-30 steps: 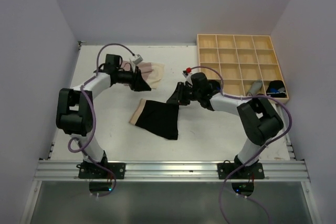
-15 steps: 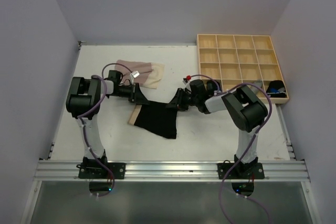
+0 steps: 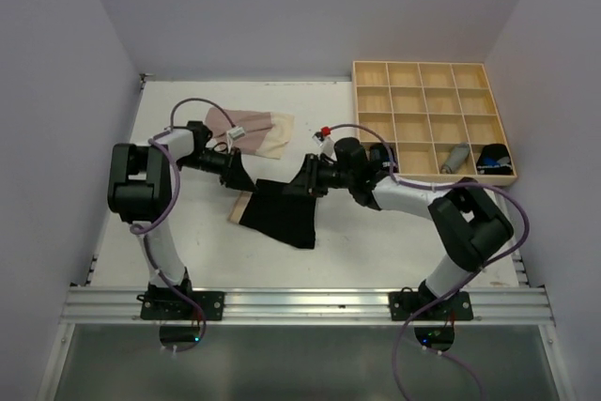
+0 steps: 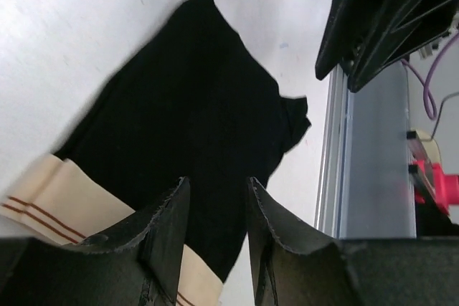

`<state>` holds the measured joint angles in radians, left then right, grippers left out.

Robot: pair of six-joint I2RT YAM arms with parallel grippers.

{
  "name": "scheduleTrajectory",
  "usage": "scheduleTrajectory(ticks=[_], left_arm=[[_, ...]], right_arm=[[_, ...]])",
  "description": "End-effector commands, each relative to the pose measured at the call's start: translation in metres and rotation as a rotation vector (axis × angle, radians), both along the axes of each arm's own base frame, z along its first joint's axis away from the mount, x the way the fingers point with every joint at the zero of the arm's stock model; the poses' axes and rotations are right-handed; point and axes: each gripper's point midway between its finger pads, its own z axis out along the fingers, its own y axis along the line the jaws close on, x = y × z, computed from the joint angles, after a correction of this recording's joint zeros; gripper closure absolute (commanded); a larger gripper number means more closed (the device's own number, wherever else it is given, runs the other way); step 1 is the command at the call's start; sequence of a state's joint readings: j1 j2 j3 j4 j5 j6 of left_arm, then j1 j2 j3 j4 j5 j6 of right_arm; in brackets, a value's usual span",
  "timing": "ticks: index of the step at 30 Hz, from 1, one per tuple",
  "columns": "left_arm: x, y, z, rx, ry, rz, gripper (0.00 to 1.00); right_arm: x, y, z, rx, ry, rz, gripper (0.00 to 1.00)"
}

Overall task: Roll the underwear
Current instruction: Fold the underwear

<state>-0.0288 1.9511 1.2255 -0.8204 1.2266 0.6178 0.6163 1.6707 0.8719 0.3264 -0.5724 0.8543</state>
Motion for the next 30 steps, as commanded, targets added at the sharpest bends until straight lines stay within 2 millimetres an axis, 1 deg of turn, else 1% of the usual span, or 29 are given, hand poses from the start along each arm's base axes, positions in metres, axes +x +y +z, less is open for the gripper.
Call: scheduleTrajectory(ticks=[1,2,3,5,6,7,8,9,10,12,13,15,17,18,19,20,21,22,23,25,26,28,29,30], left_arm=[[-0.056,0.010,-0.024,0.041,0.128,-0.119,0.60],[-0.062,0.011,-0.034,0.054,0.182,-0.120,0.60],[-0.059,0.013,-0.039,0.072,0.180,-0.125,0.61],[-0.056,0.019,-0.047,0.090,0.212,-0.102,0.60],[-0.050,0.024,-0.060,0.145,0.181,-0.099,0.60],[-0.052,0.025,-0.065,0.177,0.231,-0.071,0.61],[-0.048,0.029,-0.072,0.205,0.223,-0.057,0.61],[-0.043,0.035,-0.086,0.260,0.204,-0.044,0.61],[-0.040,0.038,-0.090,0.285,0.227,-0.014,0.62],[-0.032,0.042,-0.099,0.310,0.202,-0.003,0.61],[-0.028,0.049,-0.100,0.302,0.207,0.019,0.61],[-0.021,0.052,-0.096,0.293,0.183,0.032,0.61],[-0.015,0.058,-0.086,0.289,0.144,0.039,0.61],[-0.010,0.059,-0.079,0.285,0.115,0.039,0.60],[-0.005,0.061,-0.067,0.284,0.056,0.031,0.60],[-0.010,0.062,-0.057,0.280,0.058,0.018,0.59],[-0.009,0.061,-0.047,0.264,0.034,0.005,0.58],[-0.010,0.060,-0.036,0.252,-0.020,-0.021,0.58],[-0.020,0.058,-0.027,0.237,0.012,-0.042,0.58],[-0.029,0.057,-0.019,0.220,-0.009,-0.072,0.58],[-0.038,0.056,-0.017,0.213,0.019,-0.084,0.58],[-0.054,0.054,-0.021,0.197,0.046,-0.115,0.58],[-0.061,0.054,-0.022,0.193,0.071,-0.126,0.58],[-0.069,0.053,-0.025,0.182,0.080,-0.142,0.58]], right_arm=[[-0.038,0.004,-0.035,-0.041,0.103,0.042,0.69],[-0.043,0.006,-0.051,-0.060,0.142,0.034,0.69],[-0.053,0.011,-0.059,-0.063,0.160,0.051,0.69],[-0.062,0.014,-0.076,-0.055,0.205,0.041,0.69],[-0.067,0.013,-0.096,-0.083,0.245,0.041,0.69],[-0.071,0.011,-0.107,-0.094,0.266,0.036,0.69],[-0.073,0.009,-0.115,-0.105,0.279,0.035,0.69],[-0.077,0.005,-0.133,-0.138,0.310,0.034,0.70],[-0.080,0.001,-0.143,-0.162,0.322,0.034,0.70],[-0.083,-0.004,-0.158,-0.192,0.339,0.035,0.70],[-0.084,-0.005,-0.159,-0.195,0.341,0.038,0.70],[-0.083,-0.005,-0.158,-0.198,0.333,0.042,0.70],[-0.075,-0.005,-0.147,-0.208,0.277,0.053,0.71],[-0.079,-0.013,-0.148,-0.260,0.297,0.058,0.71],[-0.071,-0.008,-0.131,-0.256,0.220,0.087,0.71],[-0.066,-0.009,-0.122,-0.269,0.189,0.089,0.70],[-0.069,-0.013,-0.117,-0.298,0.188,0.100,0.70],[-0.062,-0.007,-0.093,-0.271,0.125,0.107,0.70],[-0.063,-0.005,-0.084,-0.261,0.113,0.117,0.70],[-0.067,0.000,-0.065,-0.225,0.098,0.127,0.69],[-0.072,0.004,-0.055,-0.202,0.090,0.144,0.69],[-0.078,0.008,-0.050,-0.178,0.118,0.153,0.69],[-0.085,0.011,-0.052,-0.170,0.131,0.169,0.69],[-0.088,0.015,-0.051,-0.146,0.128,0.178,0.69]])
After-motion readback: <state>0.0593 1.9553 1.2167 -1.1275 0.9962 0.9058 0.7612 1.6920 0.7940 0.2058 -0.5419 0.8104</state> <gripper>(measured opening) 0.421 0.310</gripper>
